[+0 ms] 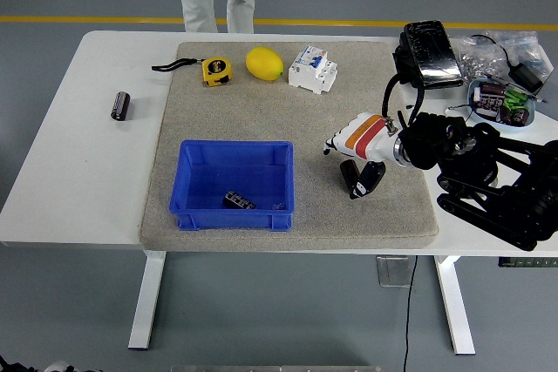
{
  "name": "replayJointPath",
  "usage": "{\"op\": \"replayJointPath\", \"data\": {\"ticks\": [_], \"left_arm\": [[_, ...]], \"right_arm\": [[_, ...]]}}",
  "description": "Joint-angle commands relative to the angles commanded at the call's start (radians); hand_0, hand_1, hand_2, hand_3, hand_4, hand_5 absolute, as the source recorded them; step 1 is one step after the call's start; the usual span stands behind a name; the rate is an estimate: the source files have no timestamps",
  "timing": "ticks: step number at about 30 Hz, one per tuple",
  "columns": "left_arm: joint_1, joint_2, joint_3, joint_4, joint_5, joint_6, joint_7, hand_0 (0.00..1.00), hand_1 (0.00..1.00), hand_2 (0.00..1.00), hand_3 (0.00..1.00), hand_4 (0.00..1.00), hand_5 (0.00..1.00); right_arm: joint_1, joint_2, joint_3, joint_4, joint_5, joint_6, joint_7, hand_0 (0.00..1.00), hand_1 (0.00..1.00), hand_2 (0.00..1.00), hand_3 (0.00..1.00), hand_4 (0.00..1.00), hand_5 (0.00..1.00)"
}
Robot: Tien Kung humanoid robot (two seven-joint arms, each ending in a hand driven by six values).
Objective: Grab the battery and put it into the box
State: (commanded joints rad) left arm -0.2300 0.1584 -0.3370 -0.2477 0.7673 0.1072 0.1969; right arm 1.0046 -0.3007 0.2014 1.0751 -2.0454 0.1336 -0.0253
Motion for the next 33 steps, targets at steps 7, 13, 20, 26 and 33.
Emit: {"op": "replayJointPath", "data": {"ticks": [7,13,20,26,33], "left_arm": [[0.002,-0.001,-0.004,-0.001,0.008,-0.003,0.002,0.737,0.733,0.777,0.636,0.649,0.528],[0.004,-0.001,-0.005,-0.003,0.010,-0.006,0.002,0.737,0.735,0.778,0.636,0.647,0.526],[0.001,-0.002,0.003,-0.003,-0.001,-0.005,-0.001,0.737,0.736,0.777,0.635,0.647,0.525],[0.000,-0.002,0.009,-0.003,-0.009,-0.003,-0.004,0.736,0.737,0.777,0.636,0.647,0.524],[-0.001,-0.003,0.007,-0.003,-0.008,-0.004,-0.004,0.736,0.736,0.777,0.635,0.647,0.525]], "right_arm": [[-0.015,0.014,-0.006,-0.037,0.019,-0.025,0.010,0.527,0.622,0.721,0.782,0.998,0.363],[-0.026,0.022,-0.009,-0.060,0.045,-0.057,0.016,0.522,0.598,0.693,0.756,0.998,0.356],[-0.031,0.028,-0.005,-0.099,0.073,-0.092,0.020,0.503,0.580,0.657,0.734,0.998,0.329],[-0.038,0.025,-0.008,-0.118,0.082,-0.092,0.020,0.492,0.547,0.595,0.641,0.998,0.275],[-0.046,0.025,-0.014,-0.121,0.088,-0.098,0.021,0.481,0.541,0.586,0.629,0.998,0.265]]}}
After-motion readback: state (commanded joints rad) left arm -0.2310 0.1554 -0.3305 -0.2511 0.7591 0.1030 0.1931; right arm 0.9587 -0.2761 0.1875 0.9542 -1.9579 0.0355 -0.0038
